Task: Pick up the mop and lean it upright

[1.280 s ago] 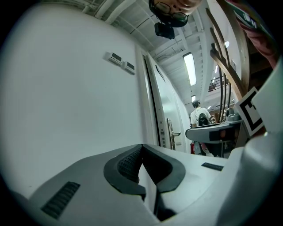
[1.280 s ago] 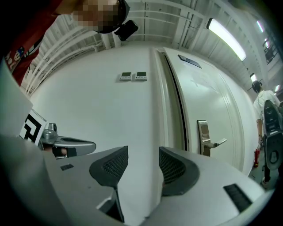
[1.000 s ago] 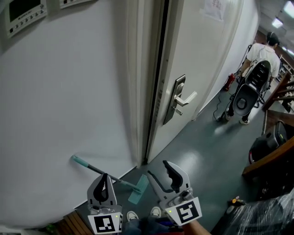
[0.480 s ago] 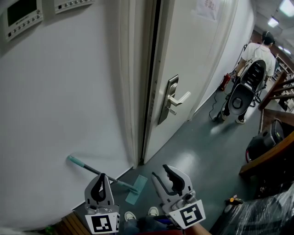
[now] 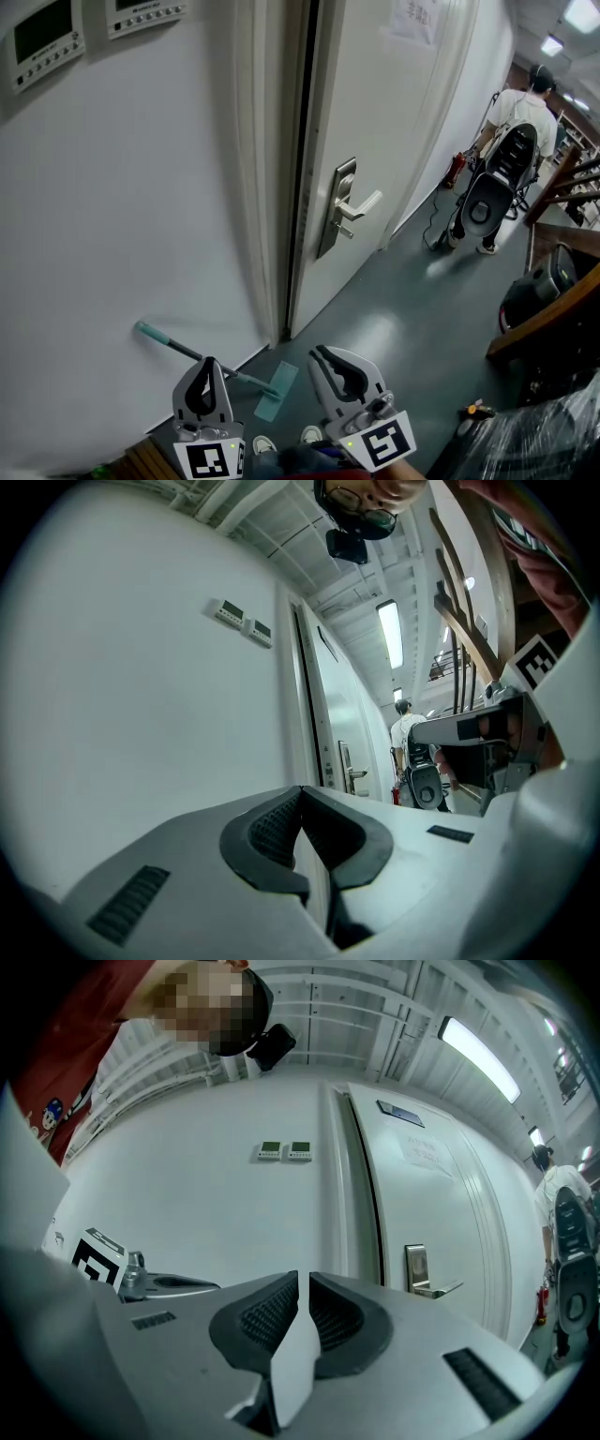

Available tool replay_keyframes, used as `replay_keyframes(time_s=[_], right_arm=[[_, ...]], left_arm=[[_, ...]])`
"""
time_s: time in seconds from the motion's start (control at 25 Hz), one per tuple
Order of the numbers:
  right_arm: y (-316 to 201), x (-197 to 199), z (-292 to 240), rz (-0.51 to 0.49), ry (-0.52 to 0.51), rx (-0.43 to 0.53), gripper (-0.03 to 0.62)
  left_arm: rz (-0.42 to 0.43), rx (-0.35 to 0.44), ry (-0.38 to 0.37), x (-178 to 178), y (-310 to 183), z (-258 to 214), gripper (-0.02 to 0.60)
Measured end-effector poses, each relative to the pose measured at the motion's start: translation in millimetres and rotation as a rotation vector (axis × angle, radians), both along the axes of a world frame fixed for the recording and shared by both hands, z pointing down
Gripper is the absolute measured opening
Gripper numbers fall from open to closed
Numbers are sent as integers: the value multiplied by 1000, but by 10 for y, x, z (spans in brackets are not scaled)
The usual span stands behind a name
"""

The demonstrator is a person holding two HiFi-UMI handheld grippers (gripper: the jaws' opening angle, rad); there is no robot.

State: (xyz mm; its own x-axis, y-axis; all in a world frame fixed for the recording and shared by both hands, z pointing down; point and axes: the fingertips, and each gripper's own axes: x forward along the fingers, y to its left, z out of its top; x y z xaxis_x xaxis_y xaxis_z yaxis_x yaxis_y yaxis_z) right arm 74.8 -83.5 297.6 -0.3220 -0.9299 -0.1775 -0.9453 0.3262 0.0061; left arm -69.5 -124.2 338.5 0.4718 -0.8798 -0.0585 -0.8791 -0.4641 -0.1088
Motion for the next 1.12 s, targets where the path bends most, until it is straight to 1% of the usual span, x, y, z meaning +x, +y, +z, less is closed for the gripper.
replay_keyframes(time_s=[0.12,0.44,0.64,0.76,0.92,1.12], right_arm=[[6,-2,21,7,7,-11,41],[17,23,36,35,32,-24,18],[24,63,97,54,21,-37,17],[27,76,92,58,27,-41,17],[24,89,62,61,35,-36,17],[5,103,50,64,43,-32,17]], left_arm=[[17,-5,-12,29,27,27,12],[36,11,-8,80,82,-35,12],[36,-1,11,118,126,-2,12],[31,-24,33,118,138,1,12],[37,27,14,141,110,-97,12],[47,30,23,172,102,-117,12]])
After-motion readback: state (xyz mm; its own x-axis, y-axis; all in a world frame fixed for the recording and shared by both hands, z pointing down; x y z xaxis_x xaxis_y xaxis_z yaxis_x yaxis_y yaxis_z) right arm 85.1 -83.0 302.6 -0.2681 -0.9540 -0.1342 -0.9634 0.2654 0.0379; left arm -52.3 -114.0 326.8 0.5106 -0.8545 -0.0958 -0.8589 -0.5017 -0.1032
